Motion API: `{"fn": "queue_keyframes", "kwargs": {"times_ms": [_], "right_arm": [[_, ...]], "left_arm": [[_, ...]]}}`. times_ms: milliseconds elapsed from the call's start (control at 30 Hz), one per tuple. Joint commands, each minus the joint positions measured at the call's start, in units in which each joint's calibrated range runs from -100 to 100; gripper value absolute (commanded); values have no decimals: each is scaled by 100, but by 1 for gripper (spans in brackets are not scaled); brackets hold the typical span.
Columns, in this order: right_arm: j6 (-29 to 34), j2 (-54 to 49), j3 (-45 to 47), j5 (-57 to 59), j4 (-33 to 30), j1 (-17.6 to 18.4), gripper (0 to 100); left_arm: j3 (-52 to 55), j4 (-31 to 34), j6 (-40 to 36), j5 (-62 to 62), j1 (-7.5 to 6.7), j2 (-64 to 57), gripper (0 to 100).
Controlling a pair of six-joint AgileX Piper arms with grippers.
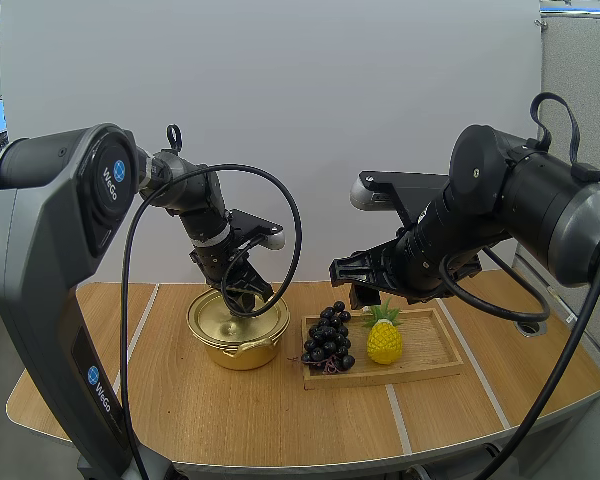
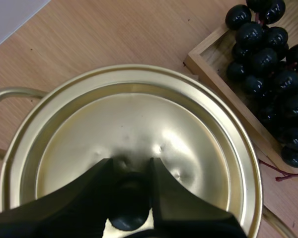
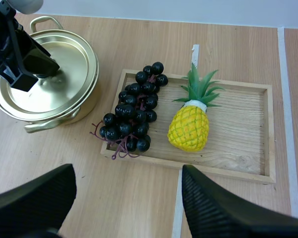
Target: Open the pot, put the grape inside, and close it
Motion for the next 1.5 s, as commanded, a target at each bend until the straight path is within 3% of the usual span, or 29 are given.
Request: {"fn": "queue_keyframes", "kwargs": {"times_ms": [0, 267, 700, 1167, 1467], "right_arm": [[-65, -23, -46, -79, 43, -17, 100], [-65, -23, -46, -79, 43, -17, 100], [-65, -23, -46, -79, 123, -17, 100], [-65, 37, -46, -79, 339, -17, 100], [-484, 1152, -46, -80, 574, -17, 100]], "left_arm": [[-32, 481, -159, 406, -9, -179, 0], [-1013, 547, -192, 1452, -9, -1456, 0], [-3684, 1015, -629, 1556, -9, -3365, 0], [-6261, 1258, -904, 768, -9, -3631, 0], [-7174, 1367, -935, 106, -9, -3703, 0]]}}
